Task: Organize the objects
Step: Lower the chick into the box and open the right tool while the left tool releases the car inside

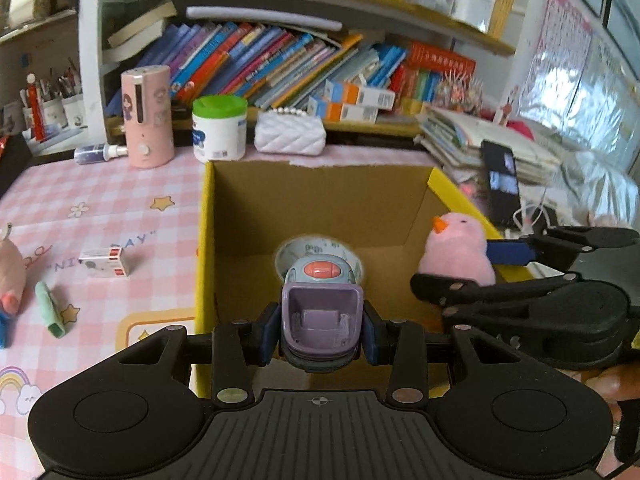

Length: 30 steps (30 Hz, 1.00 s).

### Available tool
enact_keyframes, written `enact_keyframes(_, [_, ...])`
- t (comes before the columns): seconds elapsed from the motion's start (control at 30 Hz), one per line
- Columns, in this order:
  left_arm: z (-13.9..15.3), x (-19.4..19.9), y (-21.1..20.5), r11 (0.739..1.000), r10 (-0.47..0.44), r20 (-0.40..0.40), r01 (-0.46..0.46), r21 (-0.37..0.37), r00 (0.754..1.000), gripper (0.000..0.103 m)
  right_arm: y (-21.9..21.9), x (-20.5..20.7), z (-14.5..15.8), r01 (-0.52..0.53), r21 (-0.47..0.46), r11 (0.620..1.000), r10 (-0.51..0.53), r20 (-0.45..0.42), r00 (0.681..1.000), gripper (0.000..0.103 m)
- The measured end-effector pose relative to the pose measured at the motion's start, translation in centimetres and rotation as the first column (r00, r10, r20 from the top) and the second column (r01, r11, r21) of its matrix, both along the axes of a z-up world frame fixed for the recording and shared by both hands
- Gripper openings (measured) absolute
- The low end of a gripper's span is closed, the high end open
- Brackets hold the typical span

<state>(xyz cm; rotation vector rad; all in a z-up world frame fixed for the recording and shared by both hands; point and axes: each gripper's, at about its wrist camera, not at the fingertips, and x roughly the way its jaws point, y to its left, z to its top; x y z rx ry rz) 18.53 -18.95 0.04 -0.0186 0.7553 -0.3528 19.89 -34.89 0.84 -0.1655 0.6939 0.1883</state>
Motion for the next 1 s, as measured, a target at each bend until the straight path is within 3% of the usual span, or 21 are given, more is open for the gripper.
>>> enact_keyframes(0.27, [-0.4, 0.8, -0.9, 0.998, 0.004, 0.008, -0.004, 0.06, 1.0, 0.039, 0.7, 1.7, -2.4, -0.085, -0.049, 0.995, 0.078, -0.128, 0.989, 0.061])
enact_keyframes(0.67, [-0.8, 1.2, -2.0, 0.987, -0.019, 0.036, 0.013, 0.158, 0.999, 0.039, 1.0, 2.4, -2.8, -0.134, -0.103, 0.986, 0.119, -0.139, 0.983, 0.061])
enact_keyframes(0.87, [-0.6, 0.8, -1.9, 0.987, -0.018, 0.054, 0.009, 0.163, 0.998, 0.04, 0.9, 2.6, -2.8, -0.135, -0.106, 0.985, 0.119, -0.142, 0.983, 0.062])
enact_keyframes(1.0, [0.3, -0.1, -1.4, 0.986, 0.007, 0.115, -0.026, 0.162, 0.993, 0.06, 0.6, 2.4, -2.4, -0.103, -0.077, 0.992, 0.092, -0.131, 0.987, 0.066])
